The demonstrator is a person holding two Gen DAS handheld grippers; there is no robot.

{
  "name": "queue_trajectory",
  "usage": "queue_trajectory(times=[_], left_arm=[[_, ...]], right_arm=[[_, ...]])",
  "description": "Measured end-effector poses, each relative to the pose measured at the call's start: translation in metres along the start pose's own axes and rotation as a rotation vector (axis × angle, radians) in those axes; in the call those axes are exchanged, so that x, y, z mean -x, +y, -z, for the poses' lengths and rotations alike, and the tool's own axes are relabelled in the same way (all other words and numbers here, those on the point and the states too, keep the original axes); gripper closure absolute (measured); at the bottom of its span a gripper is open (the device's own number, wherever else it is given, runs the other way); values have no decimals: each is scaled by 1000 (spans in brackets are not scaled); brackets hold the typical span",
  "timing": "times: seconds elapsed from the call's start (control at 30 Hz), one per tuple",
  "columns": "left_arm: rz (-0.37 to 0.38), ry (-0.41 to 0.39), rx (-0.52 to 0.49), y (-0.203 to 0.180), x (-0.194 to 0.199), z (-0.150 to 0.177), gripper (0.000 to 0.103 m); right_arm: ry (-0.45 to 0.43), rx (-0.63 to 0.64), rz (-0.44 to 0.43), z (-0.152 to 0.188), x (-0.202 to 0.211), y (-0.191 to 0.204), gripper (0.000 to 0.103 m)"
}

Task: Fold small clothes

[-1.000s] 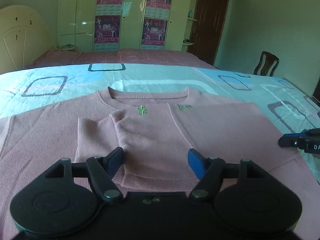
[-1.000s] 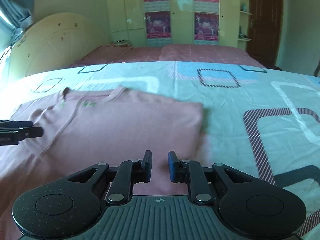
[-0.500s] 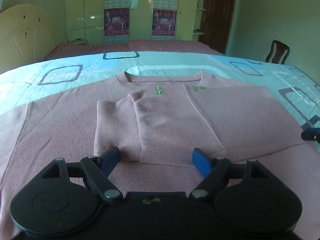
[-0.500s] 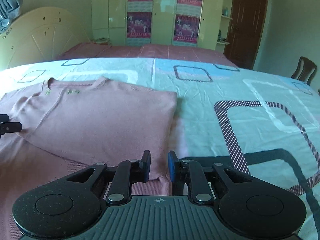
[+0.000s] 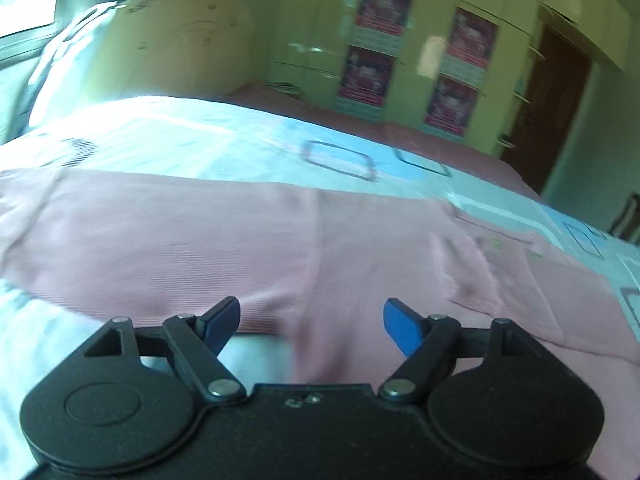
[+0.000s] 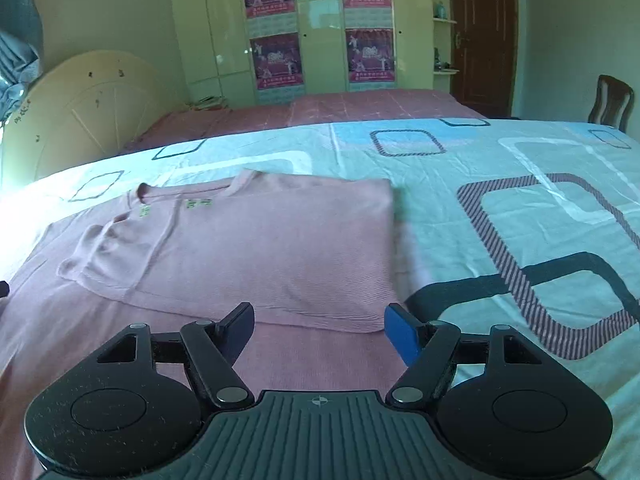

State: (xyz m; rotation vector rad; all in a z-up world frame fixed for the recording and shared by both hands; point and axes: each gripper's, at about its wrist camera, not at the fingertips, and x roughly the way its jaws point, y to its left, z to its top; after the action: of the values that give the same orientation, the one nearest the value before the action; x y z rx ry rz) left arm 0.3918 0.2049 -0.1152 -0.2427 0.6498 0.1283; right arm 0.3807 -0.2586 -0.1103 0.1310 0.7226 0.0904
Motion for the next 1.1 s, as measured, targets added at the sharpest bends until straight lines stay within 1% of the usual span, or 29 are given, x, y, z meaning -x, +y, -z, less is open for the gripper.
queue_trajectory(times=[0.03,0.07,0.1,0.13,0.17,0.23,0.27,0.3,0.37,0.4,0.47,0.53,0.63,0.67,0.7,0.77,0.87,0.9,1.0,1.07,1.1], left_arm=[[-44,-16,61,26,6,-2,27],[-85,-31,121,50,12,-4,28],[-138,-48,203,82,18,-7,30],[-167,-56,265,105,22,-9,32],[-197,-74,350,135,26,-11,34],[-232,-106,480,180,33,-14,37],[-231,-122,545,199,35,-15,39],[-209,-148,617,220,37,-15,39],[-192,-175,705,245,35,-15,42],[-176,-186,742,255,33,-15,45],[-139,-214,807,275,27,-15,48],[-111,-239,846,287,22,-14,50],[-81,-263,875,295,15,-16,54],[-71,-266,883,299,11,-17,60],[-65,-262,884,303,7,-17,73],[-90,-203,849,306,0,-21,91],[-163,-172,715,291,1,-34,92],[-161,-175,689,285,2,-37,93],[-117,-203,627,258,10,-48,93],[-58,-219,557,228,11,-58,93],[-28,-212,519,211,9,-64,93]], right_arm=[[-4,9,-6,-1,-1,7,32],[-6,12,-13,-2,-3,12,35],[-1,10,-23,-4,-6,19,38],[5,5,-28,-6,-10,23,43],[8,-9,-36,-9,-13,28,44],[8,-45,-55,-14,-20,37,45],[9,-59,-61,-17,-23,41,45],[10,-69,-63,-19,-26,45,45],[9,-93,-63,-24,-31,53,45],[10,-105,-65,-27,-33,56,45],[11,-126,-64,-33,-36,61,45],[6,-125,-64,-38,-36,68,45],[4,-109,-54,-41,-35,74,45],[6,-108,-51,-42,-35,75,45],[8,-110,-48,-42,-36,76,45],[13,-117,-41,-42,-36,76,45],[16,-135,-38,-43,-35,72,45],[15,-137,-36,-43,-35,71,45],[7,-143,-29,-44,-32,68,45],[5,-151,-27,-44,-30,66,45],[3,-155,-27,-44,-29,64,45]])
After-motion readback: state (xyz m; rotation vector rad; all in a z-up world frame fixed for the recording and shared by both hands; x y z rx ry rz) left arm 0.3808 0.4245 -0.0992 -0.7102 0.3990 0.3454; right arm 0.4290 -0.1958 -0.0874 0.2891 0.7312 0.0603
